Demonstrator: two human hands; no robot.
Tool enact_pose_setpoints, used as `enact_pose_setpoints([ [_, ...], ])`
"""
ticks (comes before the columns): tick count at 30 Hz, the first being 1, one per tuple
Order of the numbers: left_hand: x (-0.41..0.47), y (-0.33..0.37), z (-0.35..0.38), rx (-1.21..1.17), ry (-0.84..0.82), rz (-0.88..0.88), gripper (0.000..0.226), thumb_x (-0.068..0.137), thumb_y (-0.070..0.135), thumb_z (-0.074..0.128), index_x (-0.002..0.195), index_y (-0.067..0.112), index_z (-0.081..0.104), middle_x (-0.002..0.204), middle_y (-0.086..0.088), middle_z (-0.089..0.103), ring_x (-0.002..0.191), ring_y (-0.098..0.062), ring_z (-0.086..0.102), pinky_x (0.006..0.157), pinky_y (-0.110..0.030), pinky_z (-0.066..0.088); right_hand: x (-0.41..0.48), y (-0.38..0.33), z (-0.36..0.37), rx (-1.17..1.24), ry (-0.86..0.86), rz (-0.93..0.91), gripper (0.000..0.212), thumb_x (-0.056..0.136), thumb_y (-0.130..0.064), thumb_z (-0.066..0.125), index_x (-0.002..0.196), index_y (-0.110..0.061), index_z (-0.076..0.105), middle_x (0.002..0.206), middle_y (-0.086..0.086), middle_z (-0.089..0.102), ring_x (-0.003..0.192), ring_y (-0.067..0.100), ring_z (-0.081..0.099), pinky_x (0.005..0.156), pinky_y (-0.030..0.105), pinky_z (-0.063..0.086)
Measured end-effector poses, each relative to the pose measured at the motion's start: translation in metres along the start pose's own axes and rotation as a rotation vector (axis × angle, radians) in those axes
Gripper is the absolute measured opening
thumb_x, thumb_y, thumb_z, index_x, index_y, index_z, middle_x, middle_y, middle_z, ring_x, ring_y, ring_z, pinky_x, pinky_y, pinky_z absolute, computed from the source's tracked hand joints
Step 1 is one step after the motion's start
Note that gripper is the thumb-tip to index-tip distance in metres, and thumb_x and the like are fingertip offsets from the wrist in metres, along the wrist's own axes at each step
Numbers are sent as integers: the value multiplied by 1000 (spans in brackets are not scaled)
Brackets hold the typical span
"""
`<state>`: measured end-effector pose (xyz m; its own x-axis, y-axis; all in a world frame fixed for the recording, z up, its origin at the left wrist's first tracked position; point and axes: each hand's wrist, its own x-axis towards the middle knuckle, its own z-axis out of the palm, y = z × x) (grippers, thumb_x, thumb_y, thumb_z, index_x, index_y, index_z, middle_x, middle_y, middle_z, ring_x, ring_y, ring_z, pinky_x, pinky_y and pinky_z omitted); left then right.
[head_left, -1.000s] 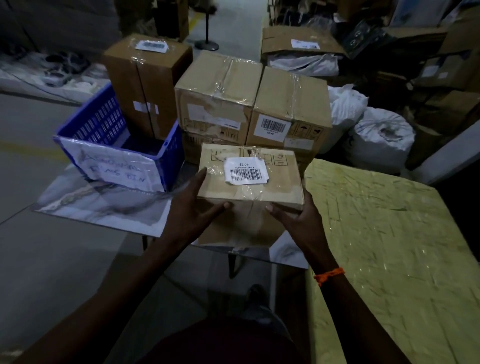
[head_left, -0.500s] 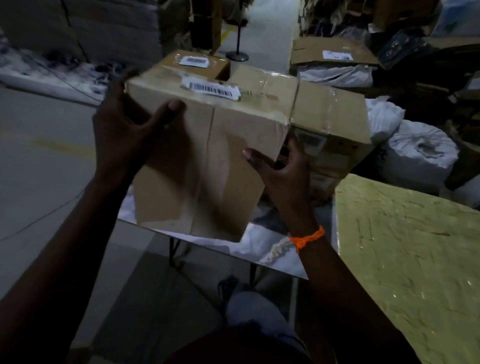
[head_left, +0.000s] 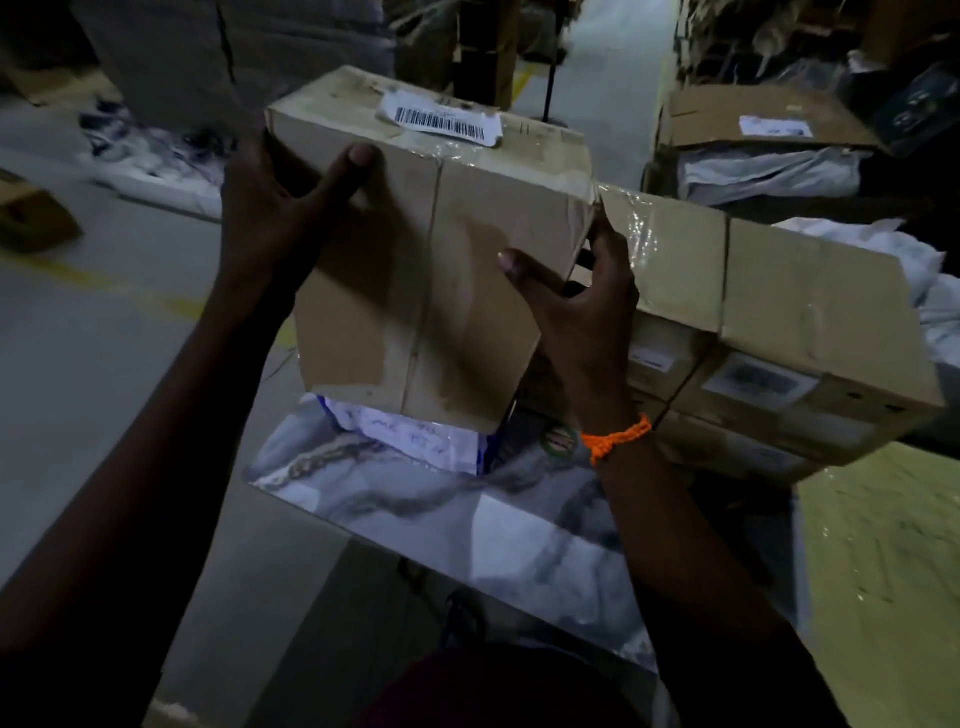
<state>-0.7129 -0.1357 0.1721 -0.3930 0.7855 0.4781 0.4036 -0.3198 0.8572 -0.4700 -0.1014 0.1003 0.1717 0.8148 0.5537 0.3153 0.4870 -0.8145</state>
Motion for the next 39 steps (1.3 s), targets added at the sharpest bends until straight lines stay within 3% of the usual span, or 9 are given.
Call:
enact_pose_setpoints([
  [3, 19, -34, 7, -59, -5, -62, 59, 87, 52, 77, 129, 17, 56, 122, 4, 69, 111, -7, 67, 96, -35, 56, 7, 18, 23, -29, 1, 24, 79, 73, -51, 88, 133, -8, 62, 116, 5, 62, 108, 18, 64, 87, 45, 58],
  [7, 35, -69, 19, -135, 17, -155, 43, 90, 58, 66, 115, 24, 54, 91, 14, 54, 77, 9, 51, 75, -14, 42, 8, 31, 43, -75, -12, 38, 82, 73, -42, 91, 138, -3, 58, 119, 7, 61, 115, 20, 63, 90, 45, 58],
  [11, 61, -84, 25, -236, -2, -129, 28, 93, 52, 64, 110, 32, 54, 105, 11, 62, 94, 3, 58, 90, -23, 47, 16, 40, 54, -144, 1, 89, 86, 71, -42, 91, 142, -8, 57, 123, 5, 62, 116, 15, 63, 91, 38, 58],
  [18, 76, -152, 33, -271, -88, -224, 39, 88, 40, 72, 114, 20, 50, 119, -5, 62, 93, -5, 61, 77, -20, 49, 8, 62, 87, -192, -9, 269, 103, 64, -44, 92, 153, -20, 45, 132, 2, 67, 121, 17, 65, 98, 43, 58],
  [22, 70, -200, 29, -188, -188, -292, 38, 89, 35, 74, 116, 19, 52, 116, 2, 62, 99, -6, 62, 84, -25, 53, -19, 83, 101, -286, -69, 373, 91, 66, -34, 89, 147, -14, 52, 124, 3, 72, 110, 15, 69, 93, 42, 59],
  [27, 47, -243, 20, -128, -260, -287, 49, 91, 25, 74, 131, 11, 52, 120, 8, 59, 104, 7, 59, 89, -20, 51, -49, 91, 107, -388, -175, 434, 64, 83, 10, 76, 142, 9, 51, 120, 9, 66, 99, -6, 58, 80, 4, 48],
  [30, 43, -257, 13, -115, -321, -291, 64, 89, 37, 74, 144, 19, 46, 130, 8, 57, 118, -9, 61, 97, -28, 53, -56, 98, 113, -412, -167, 386, 66, 83, -1, 77, 144, 2, 52, 129, 15, 69, 114, 21, 67, 96, 33, 56],
  [34, 46, -255, 15, -76, -385, -284, 68, 89, 45, 72, 147, 22, 44, 139, 4, 55, 122, -19, 62, 100, -36, 53, -59, 111, 110, -417, -176, 382, 76, 85, 1, 72, 155, -1, 40, 138, 18, 63, 124, 24, 61, 102, 22, 51],
  [39, 44, -244, 29, 131, -367, -164, 57, 100, 25, 65, 149, 7, 42, 147, -13, 50, 125, -26, 56, 93, -22, 44, -54, 121, 93, -439, -237, 303, 76, 89, -14, 68, 157, -5, 37, 140, 22, 61, 129, 36, 58, 105, 41, 48],
])
